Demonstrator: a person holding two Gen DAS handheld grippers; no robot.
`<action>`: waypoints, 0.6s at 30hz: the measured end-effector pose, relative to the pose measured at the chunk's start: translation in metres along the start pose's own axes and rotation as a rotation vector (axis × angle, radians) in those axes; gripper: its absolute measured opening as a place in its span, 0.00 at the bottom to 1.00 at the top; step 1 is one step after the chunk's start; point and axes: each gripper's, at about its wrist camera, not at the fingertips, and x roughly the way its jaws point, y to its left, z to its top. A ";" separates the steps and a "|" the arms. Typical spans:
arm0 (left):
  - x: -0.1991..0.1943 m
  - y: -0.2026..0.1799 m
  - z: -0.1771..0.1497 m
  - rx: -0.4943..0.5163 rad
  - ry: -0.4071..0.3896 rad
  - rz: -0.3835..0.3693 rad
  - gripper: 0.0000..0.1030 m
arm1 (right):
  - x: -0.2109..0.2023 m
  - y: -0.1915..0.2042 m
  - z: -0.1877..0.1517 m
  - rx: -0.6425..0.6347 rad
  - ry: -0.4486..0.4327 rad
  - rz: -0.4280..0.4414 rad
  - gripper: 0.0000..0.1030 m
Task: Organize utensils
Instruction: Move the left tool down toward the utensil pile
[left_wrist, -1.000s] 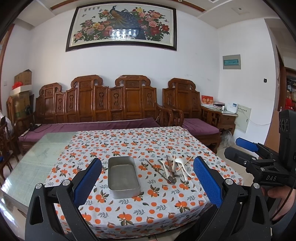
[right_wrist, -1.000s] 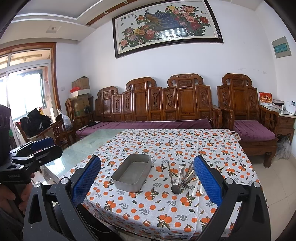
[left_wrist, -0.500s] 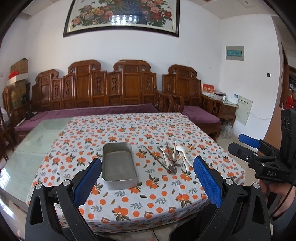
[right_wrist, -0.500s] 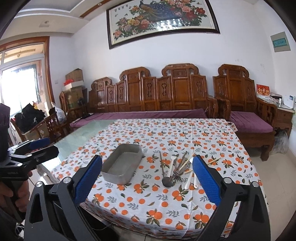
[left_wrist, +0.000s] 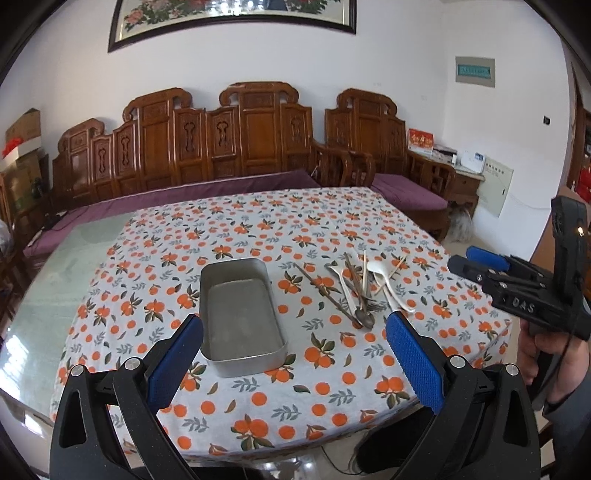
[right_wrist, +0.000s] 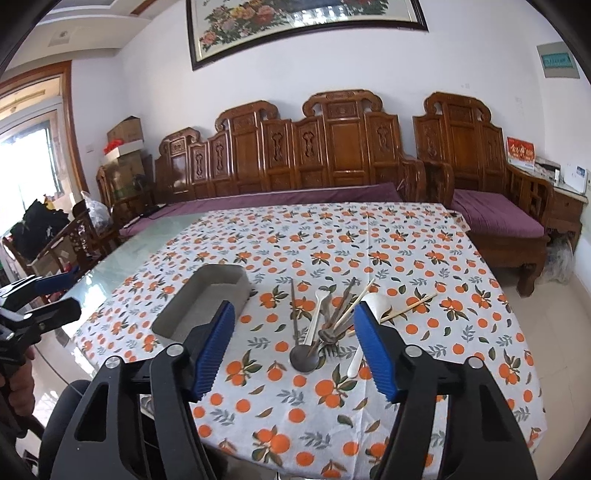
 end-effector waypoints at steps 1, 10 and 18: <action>0.004 0.001 0.001 0.001 0.007 -0.003 0.93 | 0.004 -0.002 0.001 0.000 0.003 -0.002 0.64; 0.062 -0.006 0.011 0.008 0.100 -0.052 0.73 | 0.065 -0.038 0.009 0.030 0.091 -0.027 0.46; 0.122 -0.028 0.015 0.023 0.182 -0.098 0.55 | 0.107 -0.063 0.008 0.040 0.163 -0.032 0.37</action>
